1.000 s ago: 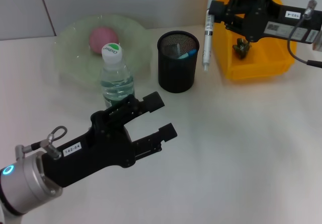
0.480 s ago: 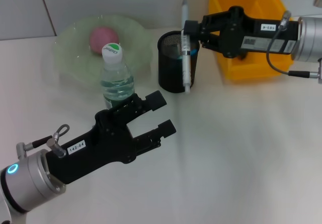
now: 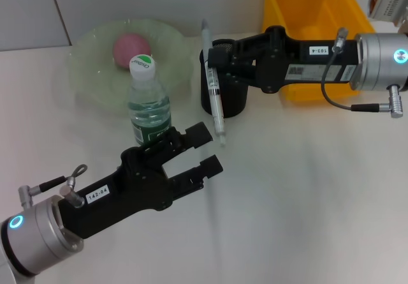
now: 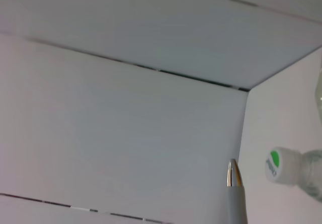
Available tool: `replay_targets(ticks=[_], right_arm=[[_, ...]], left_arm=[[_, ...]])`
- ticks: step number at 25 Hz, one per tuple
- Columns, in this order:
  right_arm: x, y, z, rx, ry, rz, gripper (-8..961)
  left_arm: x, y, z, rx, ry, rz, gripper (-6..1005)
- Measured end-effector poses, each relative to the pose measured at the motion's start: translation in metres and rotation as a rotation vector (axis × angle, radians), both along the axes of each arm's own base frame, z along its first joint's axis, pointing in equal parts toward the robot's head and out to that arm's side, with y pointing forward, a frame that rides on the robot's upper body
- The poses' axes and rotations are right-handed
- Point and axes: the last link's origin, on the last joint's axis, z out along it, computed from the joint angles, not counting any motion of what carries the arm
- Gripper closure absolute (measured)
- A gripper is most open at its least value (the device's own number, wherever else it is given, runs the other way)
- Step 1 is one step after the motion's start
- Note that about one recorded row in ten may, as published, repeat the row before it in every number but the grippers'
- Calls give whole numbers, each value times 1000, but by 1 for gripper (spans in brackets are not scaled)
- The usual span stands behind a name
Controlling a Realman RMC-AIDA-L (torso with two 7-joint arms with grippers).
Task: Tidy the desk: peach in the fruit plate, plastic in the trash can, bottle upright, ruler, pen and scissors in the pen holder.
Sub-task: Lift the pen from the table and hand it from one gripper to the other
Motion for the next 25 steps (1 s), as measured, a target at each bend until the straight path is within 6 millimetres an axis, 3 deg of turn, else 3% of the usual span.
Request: replay_targets(ticks=[10,25], right_arm=[[0,-6,2,-42,-23,12,817],[-4,-5,-1,-35,-34,29,817]], left_arm=[[-2,-5,0,90,15,-38,259],[1,5,-2,101,22,-38,260]])
